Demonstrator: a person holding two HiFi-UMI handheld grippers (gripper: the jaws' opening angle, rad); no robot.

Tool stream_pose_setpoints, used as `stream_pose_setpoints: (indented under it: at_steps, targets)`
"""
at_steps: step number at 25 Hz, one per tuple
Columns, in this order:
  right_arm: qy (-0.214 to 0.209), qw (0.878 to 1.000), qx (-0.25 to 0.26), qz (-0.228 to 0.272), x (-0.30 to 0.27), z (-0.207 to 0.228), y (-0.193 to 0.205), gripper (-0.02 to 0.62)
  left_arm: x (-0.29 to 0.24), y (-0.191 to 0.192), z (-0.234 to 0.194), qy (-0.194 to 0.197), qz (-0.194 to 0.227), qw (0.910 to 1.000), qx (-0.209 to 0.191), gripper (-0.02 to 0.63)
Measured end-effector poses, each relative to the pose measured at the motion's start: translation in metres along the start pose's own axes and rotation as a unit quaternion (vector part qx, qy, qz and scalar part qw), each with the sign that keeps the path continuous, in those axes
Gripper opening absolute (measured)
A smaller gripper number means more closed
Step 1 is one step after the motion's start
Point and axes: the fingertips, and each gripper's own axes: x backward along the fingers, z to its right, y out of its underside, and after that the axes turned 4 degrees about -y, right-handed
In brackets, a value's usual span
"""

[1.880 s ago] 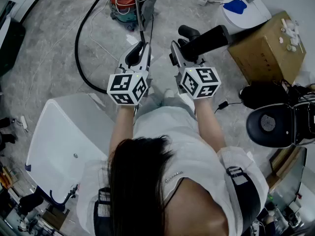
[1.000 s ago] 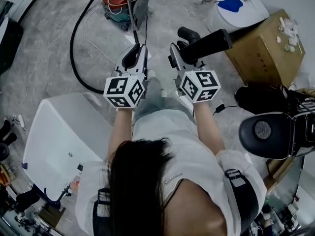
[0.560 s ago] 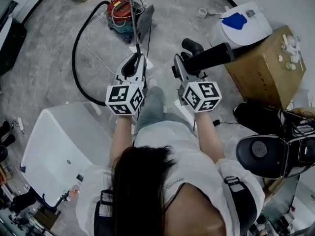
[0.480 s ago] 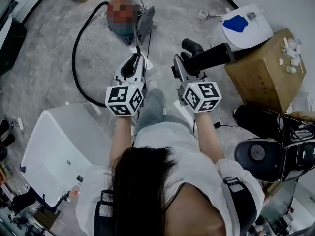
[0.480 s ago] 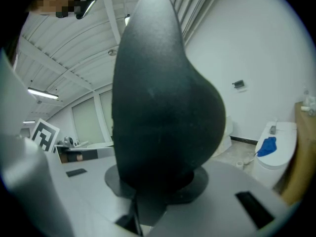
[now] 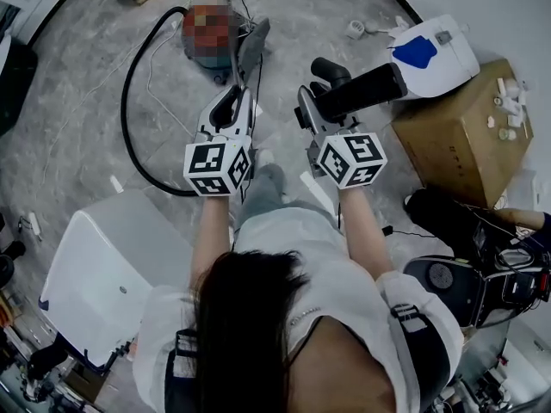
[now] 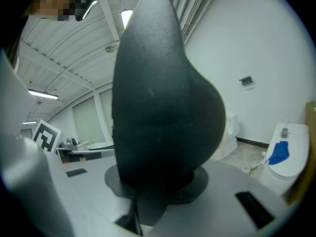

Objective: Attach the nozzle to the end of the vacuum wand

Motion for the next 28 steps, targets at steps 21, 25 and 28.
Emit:
stream_pose_setpoints:
  at_steps: [21, 25, 28]
  targets:
    - [-0.018, 0.999, 0.004, -0.030, -0.074, 0.003, -0.013, 0.100, -0.048, -0.023, -0.053, -0.005, -0.015, 0.9999, -0.007, 0.066]
    - [-0.024, 0.999, 0.012, -0.033, -0.081, 0.002, -0.014, 0.100, -0.047, -0.029, -0.056, -0.008, -0.005, 0.9999, -0.007, 0.067]
    - [-0.035, 0.999, 0.013, -0.036, -0.086, 0.002, -0.011, 0.100, -0.048, -0.028, -0.059, -0.015, 0.000, 0.9999, -0.003, 0.066]
